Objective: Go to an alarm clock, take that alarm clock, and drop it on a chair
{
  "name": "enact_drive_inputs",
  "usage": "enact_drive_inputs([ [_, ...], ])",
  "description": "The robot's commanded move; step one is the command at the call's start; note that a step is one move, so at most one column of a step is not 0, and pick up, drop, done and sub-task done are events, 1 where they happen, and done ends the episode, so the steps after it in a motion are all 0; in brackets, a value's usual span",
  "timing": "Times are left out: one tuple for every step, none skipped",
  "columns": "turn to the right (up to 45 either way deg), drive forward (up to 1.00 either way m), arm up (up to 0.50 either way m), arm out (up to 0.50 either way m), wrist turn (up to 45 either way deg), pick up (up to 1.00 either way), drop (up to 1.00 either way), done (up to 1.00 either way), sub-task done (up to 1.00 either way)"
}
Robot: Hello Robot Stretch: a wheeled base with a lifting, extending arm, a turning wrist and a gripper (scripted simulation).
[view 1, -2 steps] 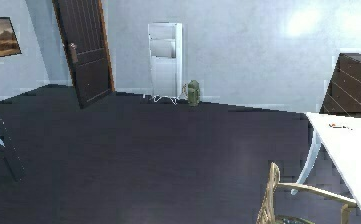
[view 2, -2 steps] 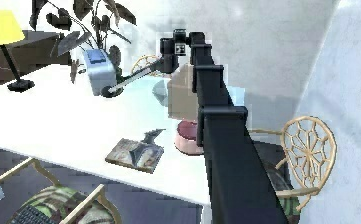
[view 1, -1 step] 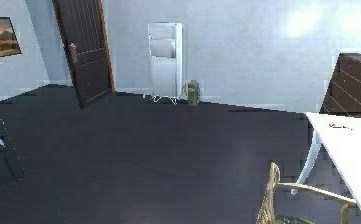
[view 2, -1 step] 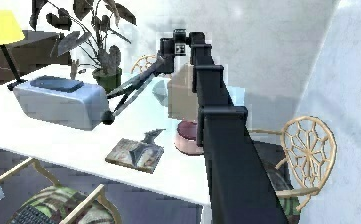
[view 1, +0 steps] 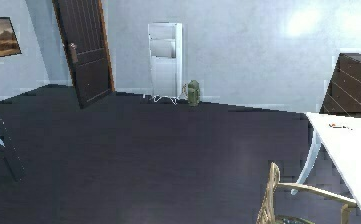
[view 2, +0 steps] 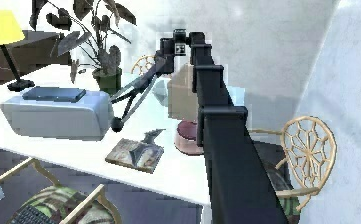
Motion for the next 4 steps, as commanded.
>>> enact_drive_inputs([
  [0.0, 0.00, 0.00, -0.48, 0.0, 0.00, 0.00, 0.00, 0.00],
  [45.0, 0.00, 0.00, 0.00, 0.0, 0.00, 0.00, 0.00, 0.00],
  [45.0, 0.00, 0.00, 0.00, 0.0, 0.00, 0.00, 0.00, 0.00],
  [45.0, 0.00, 0.00, 0.00, 0.0, 0.00, 0.00, 0.00, 0.00],
])
